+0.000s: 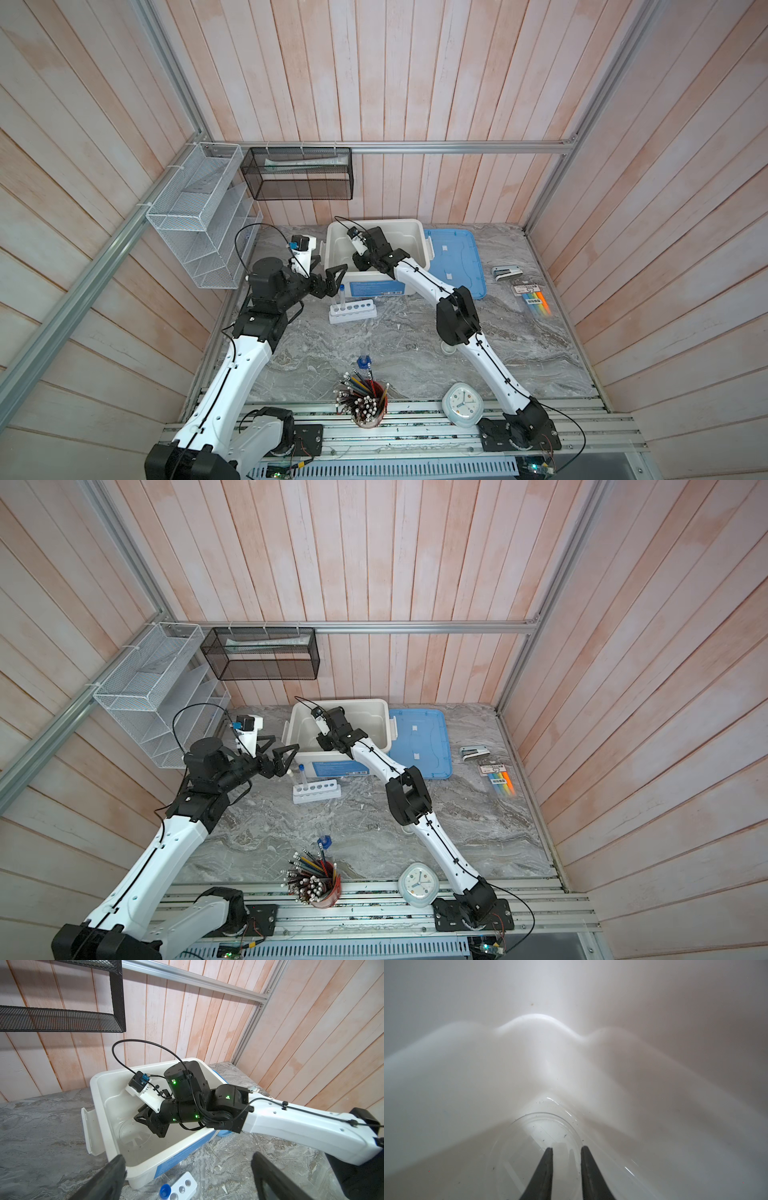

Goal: Organize the chemistry lab equipment
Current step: 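Open and lift the right gripper while the left moves toward the cylinder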

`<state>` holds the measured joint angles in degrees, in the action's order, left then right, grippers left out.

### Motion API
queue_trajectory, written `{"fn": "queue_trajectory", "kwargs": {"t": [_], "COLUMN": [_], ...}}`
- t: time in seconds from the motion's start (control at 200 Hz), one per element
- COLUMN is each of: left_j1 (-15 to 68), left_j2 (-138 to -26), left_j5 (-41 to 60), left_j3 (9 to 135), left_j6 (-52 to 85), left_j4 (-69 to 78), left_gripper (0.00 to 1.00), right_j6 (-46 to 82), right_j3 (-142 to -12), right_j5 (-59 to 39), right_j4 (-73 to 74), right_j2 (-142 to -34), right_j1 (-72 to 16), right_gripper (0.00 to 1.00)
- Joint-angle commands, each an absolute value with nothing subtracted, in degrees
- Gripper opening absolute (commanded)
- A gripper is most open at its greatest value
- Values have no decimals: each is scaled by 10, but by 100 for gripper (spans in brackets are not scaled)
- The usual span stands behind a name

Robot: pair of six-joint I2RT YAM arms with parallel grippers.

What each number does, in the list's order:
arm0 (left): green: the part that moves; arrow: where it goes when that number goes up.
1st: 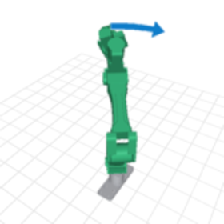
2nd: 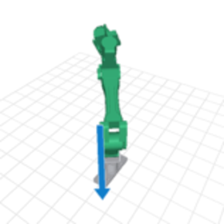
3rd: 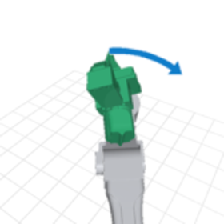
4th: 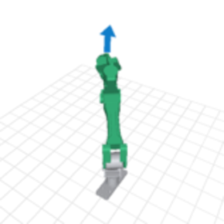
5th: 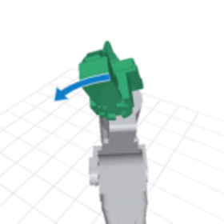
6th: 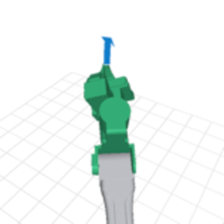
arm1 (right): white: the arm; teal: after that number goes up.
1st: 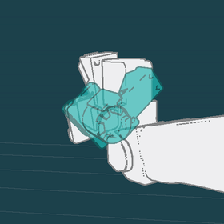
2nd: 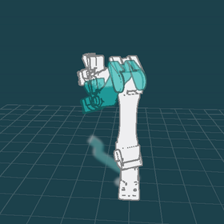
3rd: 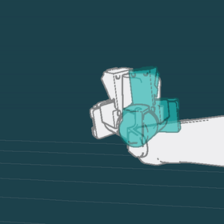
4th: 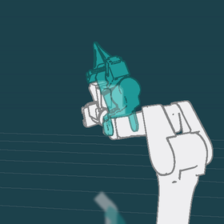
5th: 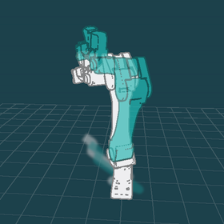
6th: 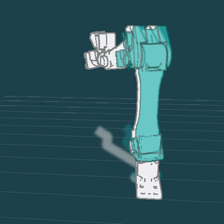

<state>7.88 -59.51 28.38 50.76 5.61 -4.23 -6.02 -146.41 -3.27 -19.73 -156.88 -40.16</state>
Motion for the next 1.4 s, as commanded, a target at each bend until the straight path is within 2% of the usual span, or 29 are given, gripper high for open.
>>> {"fn": "queue_trajectory", "kwargs": {"t": [0.0, 0.185, 0.35, 0.51, 0.71, 1.0, 1.395], "left_j1": [75, 75, 81, 125, 139, 148, 213], "left_j2": [-579, -564, -523, -469, -410, -396, -419], "left_j5": [277, 279, 285, 252, 283, 299, 274], "left_j3": [513, 526, 509, 490, 466, 371, 294], "left_j6": [47, 55, 48, -59, -131, -158, -189], "left_j4": [-53, -73, -119, -229, -312, -269, -209], "left_gripper": [96, 96, 96, 98, 100, 97, 97], "right_j6": [-64, -68, -67, -51, -41, -9, 15], "right_j3": [-1429, -1309, -1146, -969, -825, -727, -705], "right_j5": [-25, -18, -5, -11, 0, -5, -8], "right_j4": [-176, -129, -58, 23, 69, 102, 95], "right_j2": [-1464, -1338, -1207, -1065, -946, -891, -893], "right_j1": [-392, -389, -381, -352, -321, -292, -276], "right_gripper": [28, 33, 38, 41, 42, 42, 42]}}
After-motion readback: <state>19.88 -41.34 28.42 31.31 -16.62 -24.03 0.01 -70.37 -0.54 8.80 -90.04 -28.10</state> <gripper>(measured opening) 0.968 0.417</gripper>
